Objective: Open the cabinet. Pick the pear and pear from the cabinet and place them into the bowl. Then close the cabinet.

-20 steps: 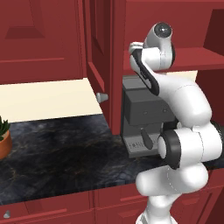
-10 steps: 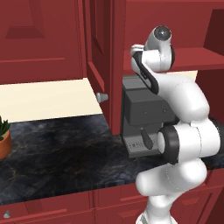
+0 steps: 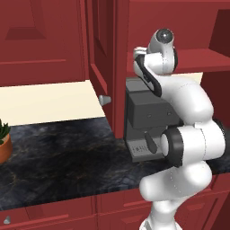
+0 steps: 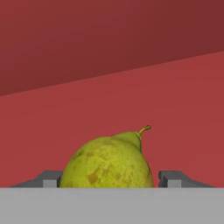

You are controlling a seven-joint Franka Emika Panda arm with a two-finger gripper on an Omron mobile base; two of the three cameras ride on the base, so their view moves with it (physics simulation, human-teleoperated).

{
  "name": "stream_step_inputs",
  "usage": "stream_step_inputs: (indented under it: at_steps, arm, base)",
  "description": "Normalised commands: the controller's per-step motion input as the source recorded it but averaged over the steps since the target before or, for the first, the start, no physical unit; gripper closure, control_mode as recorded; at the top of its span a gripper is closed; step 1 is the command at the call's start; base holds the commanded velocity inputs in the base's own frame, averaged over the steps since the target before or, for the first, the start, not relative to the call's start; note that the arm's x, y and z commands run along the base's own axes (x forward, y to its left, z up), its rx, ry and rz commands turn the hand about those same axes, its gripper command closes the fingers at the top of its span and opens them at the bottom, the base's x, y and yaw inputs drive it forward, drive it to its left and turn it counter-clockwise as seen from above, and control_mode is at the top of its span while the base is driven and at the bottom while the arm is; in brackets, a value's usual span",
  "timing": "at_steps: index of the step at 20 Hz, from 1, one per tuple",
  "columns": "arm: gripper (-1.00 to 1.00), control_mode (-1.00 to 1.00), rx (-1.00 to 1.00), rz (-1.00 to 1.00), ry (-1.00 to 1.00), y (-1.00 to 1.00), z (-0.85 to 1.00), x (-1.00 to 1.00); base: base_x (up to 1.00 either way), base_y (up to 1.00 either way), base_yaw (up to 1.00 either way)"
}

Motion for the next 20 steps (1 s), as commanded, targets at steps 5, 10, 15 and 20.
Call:
stream_step_inputs:
  at_steps: [5,10,15,20]
  arm:
    - [1.0,-1.0,0.0,-0.02,0.05,0.0,-0.08,0.1]
    - [1.0,-1.0,0.0,0.0,0.0,-0.02,0.0,-0.11]
    - [1.0,-1.0,0.0,0.0,-0.05,-0.09,0.0,-0.35]
    - [1.0,-1.0,0.0,0.0,-0.04,-0.21,0.12,-0.62]
  base:
    - [0.0,0.0,0.0]
    - [0.0,0.0,0.0]
    - [0.0,0.0,0.0]
    - [0.0,0.0,0.0]
